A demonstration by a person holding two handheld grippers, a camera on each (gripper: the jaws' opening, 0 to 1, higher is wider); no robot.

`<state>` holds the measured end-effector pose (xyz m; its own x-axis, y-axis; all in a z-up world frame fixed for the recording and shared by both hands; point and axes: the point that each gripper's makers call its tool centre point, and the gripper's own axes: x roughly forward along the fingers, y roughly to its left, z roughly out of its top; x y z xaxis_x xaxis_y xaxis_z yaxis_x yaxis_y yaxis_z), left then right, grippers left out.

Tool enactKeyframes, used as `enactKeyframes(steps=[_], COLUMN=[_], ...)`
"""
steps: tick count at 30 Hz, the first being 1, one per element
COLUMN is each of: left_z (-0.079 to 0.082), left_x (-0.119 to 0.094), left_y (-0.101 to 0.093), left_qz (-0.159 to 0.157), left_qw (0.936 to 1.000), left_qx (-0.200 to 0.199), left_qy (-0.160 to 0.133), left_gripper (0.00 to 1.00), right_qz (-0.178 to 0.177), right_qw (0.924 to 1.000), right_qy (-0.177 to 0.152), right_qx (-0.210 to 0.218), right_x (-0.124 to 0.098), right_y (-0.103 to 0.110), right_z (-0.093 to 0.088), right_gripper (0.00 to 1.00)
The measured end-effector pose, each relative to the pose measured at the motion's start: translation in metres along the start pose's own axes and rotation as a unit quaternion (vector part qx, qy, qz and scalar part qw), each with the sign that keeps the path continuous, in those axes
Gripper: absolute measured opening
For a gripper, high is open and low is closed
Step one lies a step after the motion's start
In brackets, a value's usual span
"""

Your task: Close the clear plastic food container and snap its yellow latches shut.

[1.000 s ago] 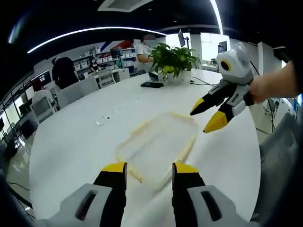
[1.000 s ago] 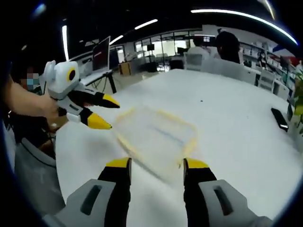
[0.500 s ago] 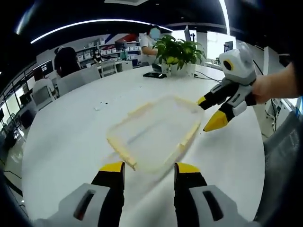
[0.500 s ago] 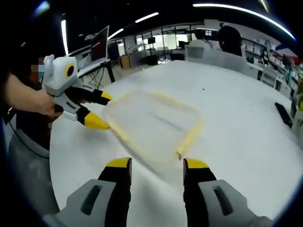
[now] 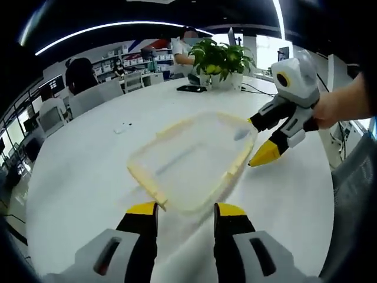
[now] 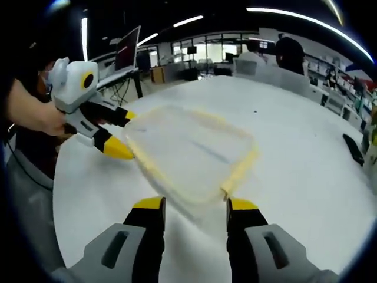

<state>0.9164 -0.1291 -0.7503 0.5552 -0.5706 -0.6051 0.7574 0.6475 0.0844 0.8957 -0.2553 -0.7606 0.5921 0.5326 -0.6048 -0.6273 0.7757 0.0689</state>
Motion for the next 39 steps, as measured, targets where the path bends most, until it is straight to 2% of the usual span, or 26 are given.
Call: enactKeyframes(steps=[10,20,39], left_z=[-0.001,-0.018,-0.028], left_x=[0.0,-0.011,-0.022], left_y=[0.001,0.005,0.022], left_qz=[0.004,0.01,0.028], left_qw=[1.0,0.9999,0.9994], left_qx=[0.0,0.002,0.004], left_qy=[0.0,0.013,0.022], left_gripper=[0.3,0.28,0.27], right_qz=[-0.013,-0.006,0.006], right_qw=[0.9999,0.9999,0.9999], right_qy=[-0.003,-0.003,-0.007], right_qx=[-0.002,-0.012,-0.014], right_x=[0.001,0.007,0.018], right_y=[-0.003,0.015,0.03], right_z=[-0.001,0.002,0.011], right_gripper=[0.32,0.3,0.29])
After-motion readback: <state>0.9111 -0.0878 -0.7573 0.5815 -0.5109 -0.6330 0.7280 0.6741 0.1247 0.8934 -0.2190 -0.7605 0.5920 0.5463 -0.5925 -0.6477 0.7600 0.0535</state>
